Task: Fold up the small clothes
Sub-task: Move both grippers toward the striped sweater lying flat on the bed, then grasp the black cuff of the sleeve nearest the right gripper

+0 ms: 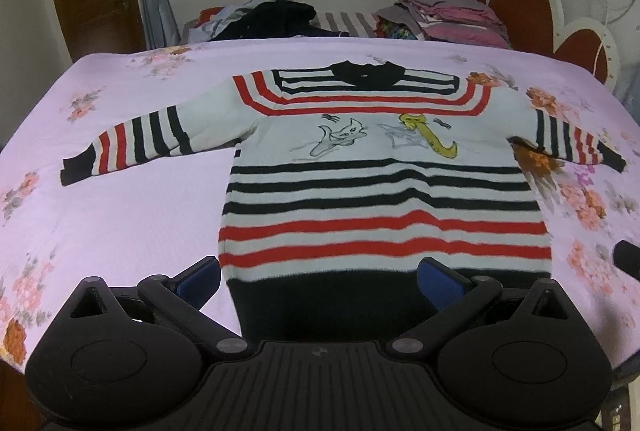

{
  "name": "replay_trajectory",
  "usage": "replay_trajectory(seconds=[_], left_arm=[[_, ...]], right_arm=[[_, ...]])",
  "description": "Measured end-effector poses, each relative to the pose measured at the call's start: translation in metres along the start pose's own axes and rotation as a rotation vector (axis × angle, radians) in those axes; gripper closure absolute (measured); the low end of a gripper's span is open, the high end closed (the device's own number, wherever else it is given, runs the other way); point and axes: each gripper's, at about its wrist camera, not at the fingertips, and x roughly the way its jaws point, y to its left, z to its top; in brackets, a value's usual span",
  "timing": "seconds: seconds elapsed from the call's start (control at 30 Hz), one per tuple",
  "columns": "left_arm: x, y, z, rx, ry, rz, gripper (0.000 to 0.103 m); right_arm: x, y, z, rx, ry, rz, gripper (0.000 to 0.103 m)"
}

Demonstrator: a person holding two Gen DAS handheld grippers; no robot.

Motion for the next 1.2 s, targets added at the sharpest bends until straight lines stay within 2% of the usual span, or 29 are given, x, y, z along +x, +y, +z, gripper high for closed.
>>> replay_trajectory(seconds=[0.2,0.43,0.63,0.97,1.2], left_arm=[[0.032,-0.003,0.024,-0.015,-0.007,0.006,0.0],[0.076,-0.011,0.047,-0.013,0.032,0.04,0.0],[0.107,-0.022,0.071,-0.071,0.023,0.066,0.0],[0.159,-0.041,0.101,-0.062,0.043,0.109,0.0],[0.191,-0.049,0.113,-0.063,0.074,0.13,0.0]], right_arm=[[0.036,-0.02,0.016,0.026,-0.002,-0.042,0.0],[0.086,-0.045,0.041,0.044,0.017,-0.078,0.0],[0.126,-0.068,0.063,0.041,0.04,-0.104,0.0],[0.201,-0.146,0.089,0.144,0.093,-0.166,0.0],[0.252,-0.208,0.105,0.278,0.123,-0.212,0.008]])
